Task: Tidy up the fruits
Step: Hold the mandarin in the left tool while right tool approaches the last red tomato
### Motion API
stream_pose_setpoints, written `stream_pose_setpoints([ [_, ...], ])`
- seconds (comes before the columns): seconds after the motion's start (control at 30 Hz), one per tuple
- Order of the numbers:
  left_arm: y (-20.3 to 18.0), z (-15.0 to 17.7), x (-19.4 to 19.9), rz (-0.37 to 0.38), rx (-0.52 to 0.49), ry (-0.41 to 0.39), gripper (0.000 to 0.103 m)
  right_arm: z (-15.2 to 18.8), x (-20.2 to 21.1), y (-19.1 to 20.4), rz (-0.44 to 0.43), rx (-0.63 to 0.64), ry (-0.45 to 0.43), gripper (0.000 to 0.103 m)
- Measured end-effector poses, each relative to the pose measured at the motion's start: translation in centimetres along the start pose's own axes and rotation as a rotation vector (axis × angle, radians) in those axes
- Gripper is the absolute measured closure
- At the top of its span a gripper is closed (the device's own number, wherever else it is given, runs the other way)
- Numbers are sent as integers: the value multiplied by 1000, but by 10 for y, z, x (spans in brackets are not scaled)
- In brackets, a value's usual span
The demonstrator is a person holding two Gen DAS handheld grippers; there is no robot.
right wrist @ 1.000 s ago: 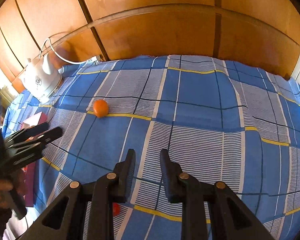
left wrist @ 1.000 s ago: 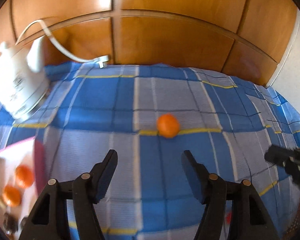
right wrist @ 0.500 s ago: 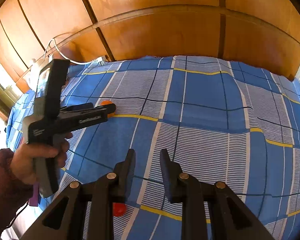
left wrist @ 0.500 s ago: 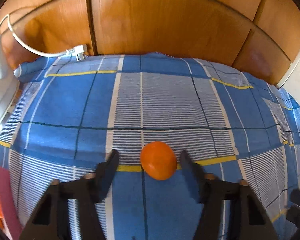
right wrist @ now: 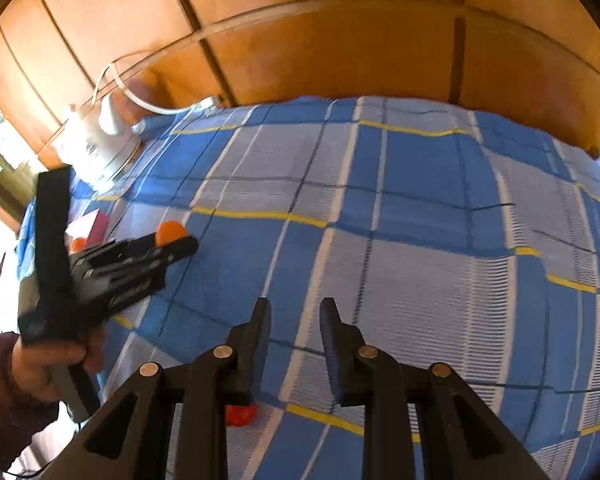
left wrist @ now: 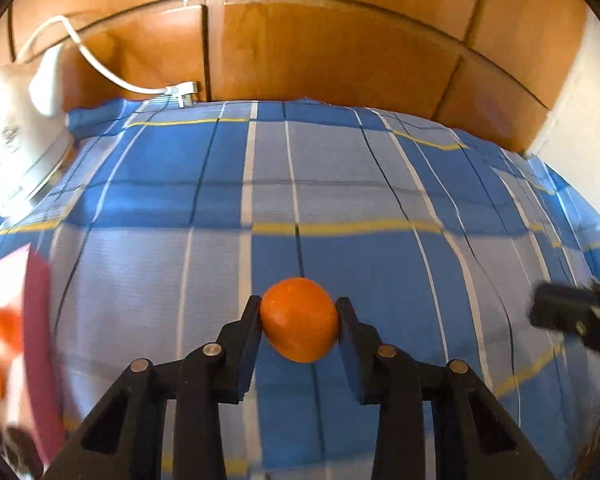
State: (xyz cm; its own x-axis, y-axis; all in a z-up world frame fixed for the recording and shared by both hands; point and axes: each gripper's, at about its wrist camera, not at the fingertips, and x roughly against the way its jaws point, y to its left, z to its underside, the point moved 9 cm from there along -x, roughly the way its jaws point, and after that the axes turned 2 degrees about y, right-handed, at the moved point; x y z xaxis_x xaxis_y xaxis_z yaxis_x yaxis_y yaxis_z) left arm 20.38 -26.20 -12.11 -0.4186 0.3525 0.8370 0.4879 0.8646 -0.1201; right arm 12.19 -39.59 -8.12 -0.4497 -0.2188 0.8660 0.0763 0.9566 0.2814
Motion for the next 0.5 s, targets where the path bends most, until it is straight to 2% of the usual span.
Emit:
stream_pose_setpoints([
  [0.23,6,53,40,-24,-19,-45,66,27,-22,42,-154,129,150,78],
  [0.37,5,75,47,-32,-34,-51,66,43,-32,55,-146,204,205,78],
  [0.5,5,88,44,-41,-38,-37,66,55,-42,58,-96,264,249,72],
])
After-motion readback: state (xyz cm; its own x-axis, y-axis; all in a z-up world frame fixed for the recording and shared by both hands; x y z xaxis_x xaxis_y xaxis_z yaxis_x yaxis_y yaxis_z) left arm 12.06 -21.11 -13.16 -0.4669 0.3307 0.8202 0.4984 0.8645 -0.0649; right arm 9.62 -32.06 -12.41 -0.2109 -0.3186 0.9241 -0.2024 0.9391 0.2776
